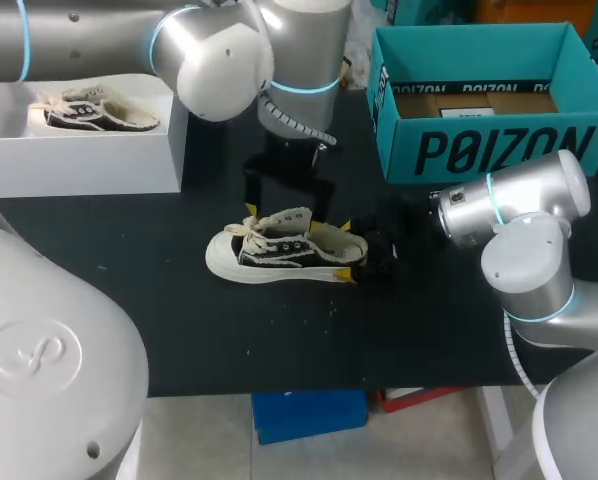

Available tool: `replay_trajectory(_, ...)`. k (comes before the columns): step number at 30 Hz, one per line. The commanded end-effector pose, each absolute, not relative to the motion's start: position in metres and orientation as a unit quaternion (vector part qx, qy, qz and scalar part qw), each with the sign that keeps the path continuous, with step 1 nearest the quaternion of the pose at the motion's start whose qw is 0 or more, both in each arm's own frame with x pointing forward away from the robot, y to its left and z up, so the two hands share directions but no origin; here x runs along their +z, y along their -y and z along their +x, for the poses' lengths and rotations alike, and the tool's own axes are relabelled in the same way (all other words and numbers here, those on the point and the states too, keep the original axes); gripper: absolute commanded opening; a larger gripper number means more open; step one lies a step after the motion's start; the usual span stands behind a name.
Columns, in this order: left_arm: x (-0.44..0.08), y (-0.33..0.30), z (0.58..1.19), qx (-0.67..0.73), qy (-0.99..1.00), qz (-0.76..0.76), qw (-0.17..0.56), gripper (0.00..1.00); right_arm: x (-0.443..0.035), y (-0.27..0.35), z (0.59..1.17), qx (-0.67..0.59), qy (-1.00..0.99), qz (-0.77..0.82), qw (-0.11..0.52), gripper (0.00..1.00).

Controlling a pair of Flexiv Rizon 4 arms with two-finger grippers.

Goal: Take the shoe out of the shoebox, open the shoe tongue, remove and reinsert the insole, then place the shoe into the shoebox

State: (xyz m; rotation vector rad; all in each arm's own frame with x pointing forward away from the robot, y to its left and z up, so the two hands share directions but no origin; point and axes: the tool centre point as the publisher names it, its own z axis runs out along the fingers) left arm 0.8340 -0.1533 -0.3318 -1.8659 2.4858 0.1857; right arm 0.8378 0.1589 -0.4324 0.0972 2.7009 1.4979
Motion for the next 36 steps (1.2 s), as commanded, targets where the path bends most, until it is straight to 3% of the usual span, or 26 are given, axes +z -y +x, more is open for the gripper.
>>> replay_trajectory(1, -0.341, 0.167, 0.842, 0.123, -0.792, -0.596, 0.046, 1.00, -0.436, -0.161, 0.840, 0.484, -0.874, 0.032, 0.026, 0.00)
replay_trajectory(19, -0.361, 0.169, 0.834, 0.171, -0.765, -0.616, 0.076, 1.00, -0.436, -0.161, 0.840, 0.484, -0.874, 0.032, 0.026, 0.00)
replay_trajectory(21, -0.363, 0.168, 0.834, 0.174, -0.762, -0.618, 0.079, 0.90, -0.436, -0.161, 0.840, 0.484, -0.874, 0.032, 0.026, 0.00)
replay_trajectory(25, -0.365, 0.170, 0.831, 0.180, -0.759, -0.620, 0.086, 0.90, -0.436, -0.161, 0.840, 0.484, -0.874, 0.032, 0.026, 0.00)
replay_trajectory(26, -0.366, 0.170, 0.831, 0.180, -0.758, -0.621, 0.087, 0.86, -0.436, -0.161, 0.840, 0.484, -0.874, 0.032, 0.026, 0.00)
replay_trajectory(27, -0.366, 0.169, 0.831, 0.181, -0.757, -0.622, 0.087, 0.76, -0.436, -0.161, 0.840, 0.484, -0.874, 0.032, 0.026, 0.00)
replay_trajectory(29, -0.368, 0.168, 0.831, 0.183, -0.755, -0.623, 0.090, 0.47, -0.436, -0.161, 0.840, 0.484, -0.874, 0.032, 0.026, 0.00)
replay_trajectory(31, -0.368, 0.167, 0.831, 0.187, -0.754, -0.623, 0.093, 0.36, -0.436, -0.161, 0.840, 0.484, -0.874, 0.032, 0.026, 0.00)
replay_trajectory(33, -0.369, 0.167, 0.831, 0.191, -0.752, -0.623, 0.097, 0.05, -0.436, -0.161, 0.840, 0.484, -0.874, 0.032, 0.026, 0.00)
replay_trajectory(34, -0.370, 0.166, 0.832, 0.191, -0.752, -0.624, 0.097, 0.00, -0.436, -0.161, 0.840, 0.484, -0.874, 0.032, 0.026, 0.00)
replay_trajectory(36, -0.371, 0.166, 0.832, 0.194, -0.752, -0.622, 0.098, 0.00, -0.436, -0.161, 0.840, 0.484, -0.874, 0.032, 0.026, 0.00)
